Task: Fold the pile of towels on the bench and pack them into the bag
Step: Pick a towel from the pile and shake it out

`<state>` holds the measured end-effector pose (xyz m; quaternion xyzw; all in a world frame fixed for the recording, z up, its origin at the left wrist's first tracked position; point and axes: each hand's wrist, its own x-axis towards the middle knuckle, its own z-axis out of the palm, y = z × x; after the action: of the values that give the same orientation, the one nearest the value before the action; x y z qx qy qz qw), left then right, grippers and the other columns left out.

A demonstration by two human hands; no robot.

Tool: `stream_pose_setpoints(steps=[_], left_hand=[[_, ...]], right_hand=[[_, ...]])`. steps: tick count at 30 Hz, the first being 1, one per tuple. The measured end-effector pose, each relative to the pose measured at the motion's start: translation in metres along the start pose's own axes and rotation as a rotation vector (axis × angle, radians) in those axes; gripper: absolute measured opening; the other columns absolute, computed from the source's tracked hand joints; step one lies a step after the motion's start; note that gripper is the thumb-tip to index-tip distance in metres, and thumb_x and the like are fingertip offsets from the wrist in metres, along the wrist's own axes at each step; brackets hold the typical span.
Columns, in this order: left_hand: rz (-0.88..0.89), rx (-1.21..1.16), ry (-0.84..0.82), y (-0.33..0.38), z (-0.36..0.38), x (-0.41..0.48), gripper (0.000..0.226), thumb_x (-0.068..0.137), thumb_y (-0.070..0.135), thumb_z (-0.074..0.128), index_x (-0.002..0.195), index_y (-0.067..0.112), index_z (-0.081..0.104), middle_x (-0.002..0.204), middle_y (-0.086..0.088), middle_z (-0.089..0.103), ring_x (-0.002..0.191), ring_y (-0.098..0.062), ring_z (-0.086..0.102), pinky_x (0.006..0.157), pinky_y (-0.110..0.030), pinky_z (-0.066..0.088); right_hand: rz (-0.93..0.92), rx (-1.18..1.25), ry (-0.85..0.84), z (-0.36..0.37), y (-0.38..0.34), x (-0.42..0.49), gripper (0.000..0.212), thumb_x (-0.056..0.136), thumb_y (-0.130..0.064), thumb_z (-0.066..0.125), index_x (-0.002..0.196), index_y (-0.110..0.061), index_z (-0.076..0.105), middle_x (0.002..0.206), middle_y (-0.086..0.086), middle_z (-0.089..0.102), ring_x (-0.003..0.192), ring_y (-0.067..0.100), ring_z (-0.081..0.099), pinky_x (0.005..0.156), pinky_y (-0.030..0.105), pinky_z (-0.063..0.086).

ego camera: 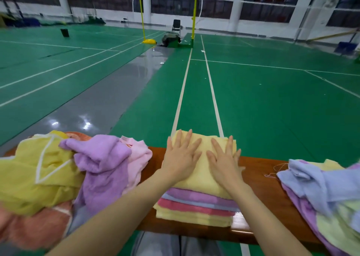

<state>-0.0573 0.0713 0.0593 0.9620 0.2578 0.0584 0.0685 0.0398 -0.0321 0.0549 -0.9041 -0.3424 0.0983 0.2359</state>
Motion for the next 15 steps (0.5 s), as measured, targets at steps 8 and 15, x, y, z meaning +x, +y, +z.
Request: stream_pose_setpoints(steps=[8,15], left_hand=[[-0.061,-0.063,0.001,0.003,0.024,-0.024,0.097,0.052,0.071,-0.039,0.143,0.048,-0.014,0.141,0.015,-0.034,0.140,-0.025,-0.028,0.107,-0.068,0.002],[-0.072,-0.138,0.007,0.007,0.019,-0.027,0.077,0.074,0.073,-0.016,0.145,0.046,-0.006,0.155,0.013,-0.020,0.140,-0.022,-0.028,0.111,-0.060,0.015]], right_hand=[[0.088,0.129,0.044,0.013,0.013,-0.026,0.058,0.093,-0.056,0.031,0.143,-0.051,0.002,0.157,0.004,-0.016,0.134,0.041,0.031,0.106,0.046,0.030],[0.086,0.118,0.034,0.014,0.014,-0.025,0.057,0.094,-0.056,0.031,0.142,-0.053,0.002,0.157,0.006,-0.003,0.128,0.041,0.038,0.105,0.045,0.030]])
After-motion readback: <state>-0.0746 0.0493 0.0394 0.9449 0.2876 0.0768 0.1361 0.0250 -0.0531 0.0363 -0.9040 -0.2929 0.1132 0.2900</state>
